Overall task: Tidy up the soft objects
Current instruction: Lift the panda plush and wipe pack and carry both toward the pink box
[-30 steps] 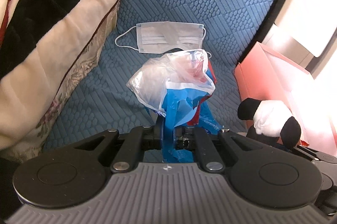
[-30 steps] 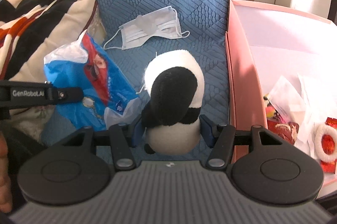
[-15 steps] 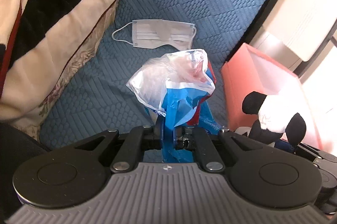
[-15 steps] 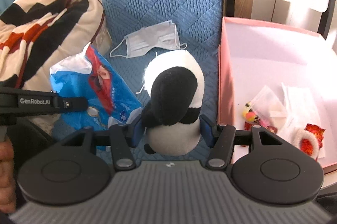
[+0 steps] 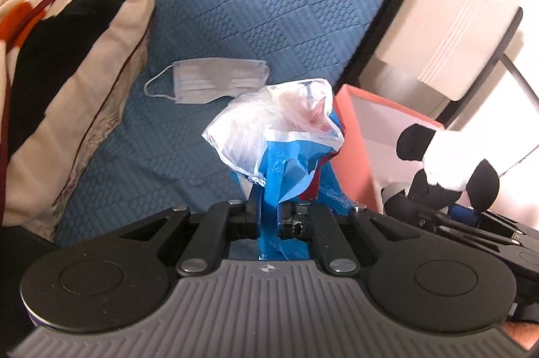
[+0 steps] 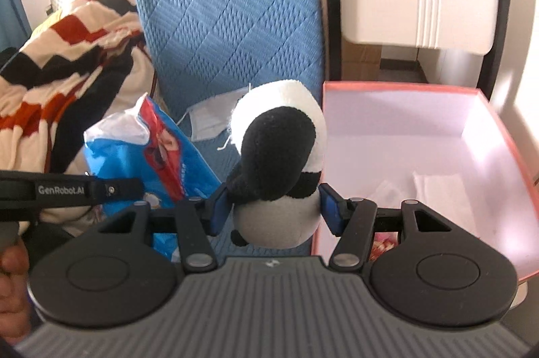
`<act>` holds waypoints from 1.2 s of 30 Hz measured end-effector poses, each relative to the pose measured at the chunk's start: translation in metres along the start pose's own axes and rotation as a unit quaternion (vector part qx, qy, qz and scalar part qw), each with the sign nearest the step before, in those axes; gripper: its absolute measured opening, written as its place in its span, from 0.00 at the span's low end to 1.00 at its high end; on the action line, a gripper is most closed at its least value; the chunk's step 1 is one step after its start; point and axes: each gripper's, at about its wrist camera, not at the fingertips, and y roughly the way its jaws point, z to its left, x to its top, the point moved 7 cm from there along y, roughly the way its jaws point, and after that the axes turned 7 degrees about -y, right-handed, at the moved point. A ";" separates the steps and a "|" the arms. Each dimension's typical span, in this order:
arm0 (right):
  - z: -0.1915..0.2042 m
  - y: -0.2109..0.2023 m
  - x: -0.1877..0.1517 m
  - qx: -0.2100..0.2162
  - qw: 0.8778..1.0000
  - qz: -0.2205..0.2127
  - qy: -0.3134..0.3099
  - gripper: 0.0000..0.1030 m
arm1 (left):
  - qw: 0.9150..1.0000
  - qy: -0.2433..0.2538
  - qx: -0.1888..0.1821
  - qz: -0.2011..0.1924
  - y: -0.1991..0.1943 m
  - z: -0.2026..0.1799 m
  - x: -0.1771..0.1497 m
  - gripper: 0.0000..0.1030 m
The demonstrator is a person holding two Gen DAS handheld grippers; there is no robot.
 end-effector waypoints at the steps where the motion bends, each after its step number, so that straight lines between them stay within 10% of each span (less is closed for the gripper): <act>1: -0.003 -0.003 0.004 -0.002 1.000 -0.003 0.001 0.57 | 1.000 0.003 -0.003 -0.001 -0.002 -0.006 0.001 0.09; 17: -0.076 -0.035 0.027 -0.039 0.999 -0.029 0.017 0.57 | 0.998 0.049 -0.046 -0.008 -0.001 -0.108 0.014 0.09; 36: -0.176 -0.016 -0.024 -0.081 0.995 0.033 0.052 0.58 | 0.993 0.080 -0.072 0.046 0.079 -0.191 -0.021 0.09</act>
